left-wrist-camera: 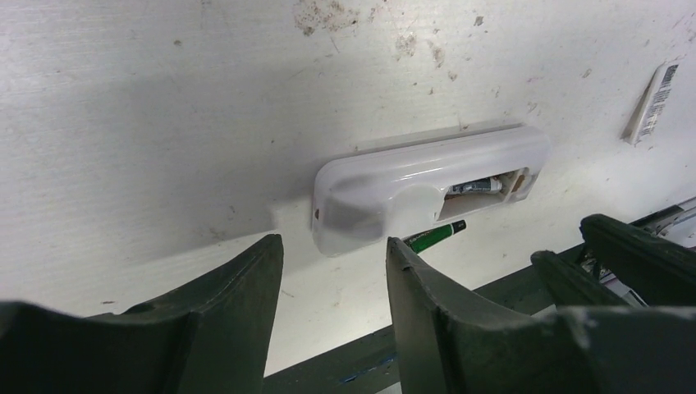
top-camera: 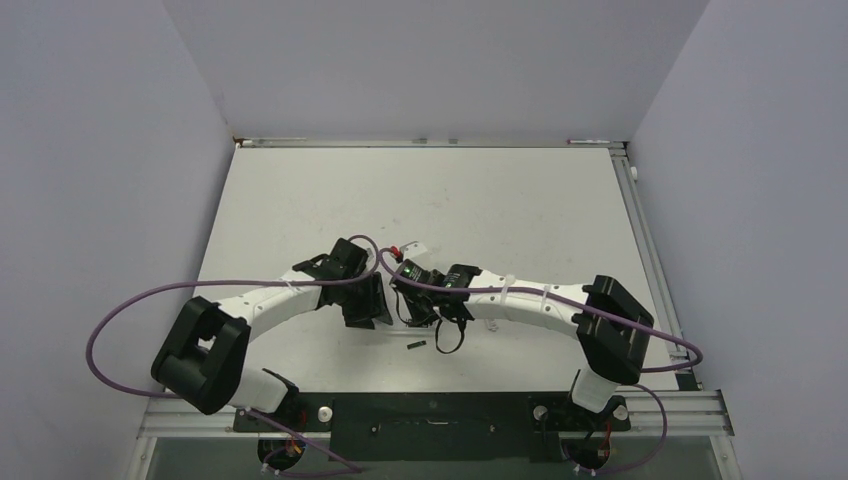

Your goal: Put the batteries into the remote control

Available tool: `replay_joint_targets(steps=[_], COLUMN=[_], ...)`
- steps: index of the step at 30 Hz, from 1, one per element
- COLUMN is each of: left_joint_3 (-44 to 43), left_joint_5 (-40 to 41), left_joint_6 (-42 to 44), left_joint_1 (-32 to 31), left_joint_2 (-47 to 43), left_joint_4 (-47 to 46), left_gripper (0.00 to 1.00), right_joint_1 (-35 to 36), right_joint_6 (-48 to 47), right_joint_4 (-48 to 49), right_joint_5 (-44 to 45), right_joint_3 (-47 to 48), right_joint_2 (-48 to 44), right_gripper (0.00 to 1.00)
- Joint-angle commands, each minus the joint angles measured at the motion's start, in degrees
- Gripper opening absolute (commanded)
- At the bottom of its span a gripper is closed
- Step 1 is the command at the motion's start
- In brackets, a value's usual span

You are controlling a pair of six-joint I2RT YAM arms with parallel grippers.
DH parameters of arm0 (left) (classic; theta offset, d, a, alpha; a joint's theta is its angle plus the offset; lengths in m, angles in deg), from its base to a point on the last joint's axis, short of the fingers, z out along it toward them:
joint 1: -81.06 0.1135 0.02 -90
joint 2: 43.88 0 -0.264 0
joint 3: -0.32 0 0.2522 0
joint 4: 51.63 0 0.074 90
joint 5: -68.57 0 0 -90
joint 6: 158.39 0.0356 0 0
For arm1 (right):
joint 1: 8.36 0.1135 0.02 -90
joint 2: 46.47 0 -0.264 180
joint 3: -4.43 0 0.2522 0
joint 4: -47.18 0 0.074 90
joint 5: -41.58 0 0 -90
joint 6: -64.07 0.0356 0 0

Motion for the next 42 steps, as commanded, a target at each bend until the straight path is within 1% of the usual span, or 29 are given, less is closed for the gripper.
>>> replay_joint_targets(steps=[1, 7, 13, 17, 26, 28, 31, 36, 37, 42], left_joint_3=[-1.6, -0.4, 2.0, 3.3, 4.5, 4.8, 4.9, 4.9, 4.8, 4.6], left_joint_5=[1.2, 0.6, -0.5, -1.5, -0.7, -0.4, 0.3, 1.0, 1.3, 2.7], left_joint_6=[-0.4, -1.9, -4.4, -6.4, -8.6, -8.7, -8.6, -8.4, -8.1, -7.3], left_joint_1=[-0.3, -0.9, -2.0, -3.4, -5.7, -5.8, -5.8, -5.8, -5.8, -5.6], left_joint_2=[-3.4, -6.6, -8.8, -8.8, -8.1, -8.0, -8.0, -8.1, -8.4, -10.0], left_joint_4=[2.4, 3.9, 2.9, 1.3, -1.0, -1.5, -1.5, -1.4, -1.2, 0.5], left_gripper=[0.47, 0.51, 0.53, 0.54, 0.57, 0.58, 0.59, 0.61, 0.61, 0.66], right_joint_1=[-1.3, -2.8, -3.4, -4.1, -4.5, -4.8, -4.8, -5.1, -5.1, -5.2], right_joint_6=[-0.7, -2.1, -3.0, -3.4, -4.4, -4.6, -5.0, -7.5, -9.4, -14.1], right_joint_4=[1.7, 3.6, 5.4, 6.2, 7.3, 7.9, 8.5, 9.4, 10.3, 10.5], right_joint_5=[1.6, 0.4, -1.7, -2.6, -5.0, -6.0, -6.4, -7.3, -8.3, -9.9], right_joint_3=[-1.5, -2.4, -2.5, -2.6, -3.3, -3.9, -5.2, -8.2, -9.5, -10.8], right_joint_2=[-2.0, -2.0, -1.0, -0.3, -0.3, -0.4, -1.9, -5.7, -7.3, -8.6], right_gripper=[0.27, 0.27, 0.27, 0.27, 0.27, 0.3, 0.41, 0.53, 0.56, 0.59])
